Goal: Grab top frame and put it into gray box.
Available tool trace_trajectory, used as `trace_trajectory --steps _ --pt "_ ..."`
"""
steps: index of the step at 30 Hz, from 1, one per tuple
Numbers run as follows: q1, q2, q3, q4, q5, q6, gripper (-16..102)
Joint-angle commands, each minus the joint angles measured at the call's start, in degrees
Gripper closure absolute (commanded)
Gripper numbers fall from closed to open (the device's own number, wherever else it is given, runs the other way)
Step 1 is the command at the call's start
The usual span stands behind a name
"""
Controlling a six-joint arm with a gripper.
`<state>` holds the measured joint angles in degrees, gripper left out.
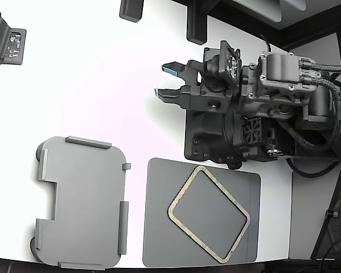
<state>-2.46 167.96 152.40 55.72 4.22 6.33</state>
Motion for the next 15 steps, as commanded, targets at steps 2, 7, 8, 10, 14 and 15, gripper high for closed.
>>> trace_trajectory --steps 2,7,8,10,14,15 --pt "-0.6 1.3 -1.2 -0.4 1.8 0.9 -14" --pt "-0.6 1.3 -1.5 -0.4 1.8 0.9 -14" --pt "-0.6 1.3 -1.5 -0.4 1.7 0.9 -14" --pt "-0.6 1.3 -1.3 -0.4 1.8 1.1 -14" --pt "-0.6 -0.2 -2.7 -0.5 1.6 0.7 -13" --pt "-0.5 -2.0 -4.4 -0.5 1.4 0.4 -14"
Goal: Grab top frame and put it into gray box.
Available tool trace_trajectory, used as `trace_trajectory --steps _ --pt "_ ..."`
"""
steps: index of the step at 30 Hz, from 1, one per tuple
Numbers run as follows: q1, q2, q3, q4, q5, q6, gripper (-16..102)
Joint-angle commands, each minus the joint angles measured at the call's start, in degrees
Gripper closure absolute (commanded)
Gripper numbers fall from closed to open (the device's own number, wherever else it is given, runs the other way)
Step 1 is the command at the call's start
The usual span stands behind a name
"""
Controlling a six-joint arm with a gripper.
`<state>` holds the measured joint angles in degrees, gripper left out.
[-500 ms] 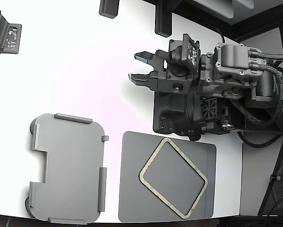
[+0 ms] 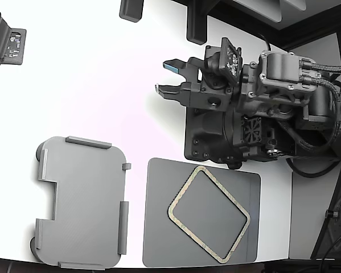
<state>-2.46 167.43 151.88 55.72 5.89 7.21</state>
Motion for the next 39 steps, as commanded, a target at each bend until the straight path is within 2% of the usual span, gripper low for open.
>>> trace_trajectory --steps 1,4,6,10,12,13,16,22,25,29,33,39 --pt "-0.2 -3.5 -5.9 -0.6 -0.4 -0.6 -14" --pt "0.9 -10.1 -12.2 -0.4 -0.6 -3.0 -11" --pt "2.1 -13.6 -16.3 1.3 -1.0 -12.7 -11" --pt "9.0 -18.9 -23.3 4.8 3.9 -35.3 -14" --pt "12.1 -21.7 -27.3 8.3 4.0 -44.9 -13" --pt "13.5 -22.8 -28.7 9.2 3.5 -49.2 -9" --pt "18.2 -25.8 -32.8 13.3 2.5 -60.6 -10" --pt "26.1 -33.5 -40.7 25.5 -3.7 -78.2 -13" --pt "31.7 -36.4 -42.5 27.6 -5.6 -82.2 -9" --pt "39.6 -39.1 -42.7 28.3 -4.7 -86.7 -2" --pt "46.7 -43.2 -43.2 29.7 -4.4 -90.5 -2" --pt "53.7 -53.8 -49.7 32.3 -7.6 -90.2 3"
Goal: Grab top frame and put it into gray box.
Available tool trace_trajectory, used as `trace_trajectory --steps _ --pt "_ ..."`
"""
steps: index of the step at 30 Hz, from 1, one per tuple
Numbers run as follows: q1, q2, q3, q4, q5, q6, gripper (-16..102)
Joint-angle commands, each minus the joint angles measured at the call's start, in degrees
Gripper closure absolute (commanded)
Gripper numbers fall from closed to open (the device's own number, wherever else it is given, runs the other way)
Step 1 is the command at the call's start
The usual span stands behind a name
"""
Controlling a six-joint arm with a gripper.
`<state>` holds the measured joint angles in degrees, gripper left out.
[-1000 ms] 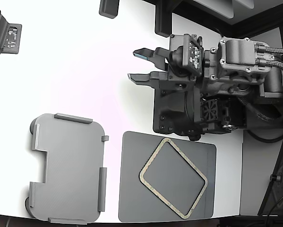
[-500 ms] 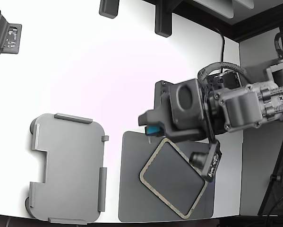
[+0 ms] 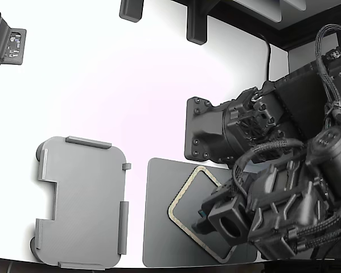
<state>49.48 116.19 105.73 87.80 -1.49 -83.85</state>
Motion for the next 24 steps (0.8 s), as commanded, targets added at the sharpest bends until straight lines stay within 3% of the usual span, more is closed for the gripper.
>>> trace_trajectory --steps 1,9,24 --pt "3.4 -4.1 -4.2 0.2 0.0 1.9 4" --pt "14.4 -15.5 -9.2 -1.0 0.3 8.6 -2" --pt "26.3 -22.2 -5.0 -8.1 0.7 21.5 3"
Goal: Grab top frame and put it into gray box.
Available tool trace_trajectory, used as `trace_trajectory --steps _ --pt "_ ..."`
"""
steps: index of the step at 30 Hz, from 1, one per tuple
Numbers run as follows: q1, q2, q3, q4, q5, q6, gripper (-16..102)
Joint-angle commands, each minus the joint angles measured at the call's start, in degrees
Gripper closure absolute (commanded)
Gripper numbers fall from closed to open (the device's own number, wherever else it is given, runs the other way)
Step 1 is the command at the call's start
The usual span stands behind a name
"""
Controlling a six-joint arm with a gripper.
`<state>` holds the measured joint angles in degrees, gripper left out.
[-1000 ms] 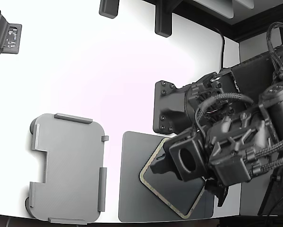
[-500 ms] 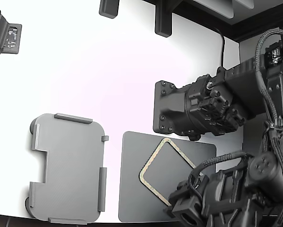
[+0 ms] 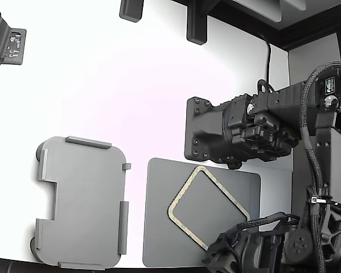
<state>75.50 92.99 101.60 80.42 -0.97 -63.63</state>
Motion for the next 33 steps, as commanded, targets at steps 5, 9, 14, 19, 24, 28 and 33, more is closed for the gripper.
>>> trace_trajectory --steps 5,9,14,19,24,28,33 --pt "2.6 -0.5 -1.8 -0.4 -0.2 3.2 4" --pt "3.9 -0.9 -1.0 -1.1 -1.0 4.7 4" --pt "4.0 -1.2 -0.2 -0.7 -1.0 4.7 4" --pt "4.1 -1.1 1.2 -1.4 -0.2 3.5 0" --pt "4.9 -0.5 4.0 -4.0 0.4 3.6 1" --pt "5.5 -0.1 5.4 -5.5 0.8 4.0 5" --pt "5.6 -0.2 5.4 -5.7 0.8 4.0 7"
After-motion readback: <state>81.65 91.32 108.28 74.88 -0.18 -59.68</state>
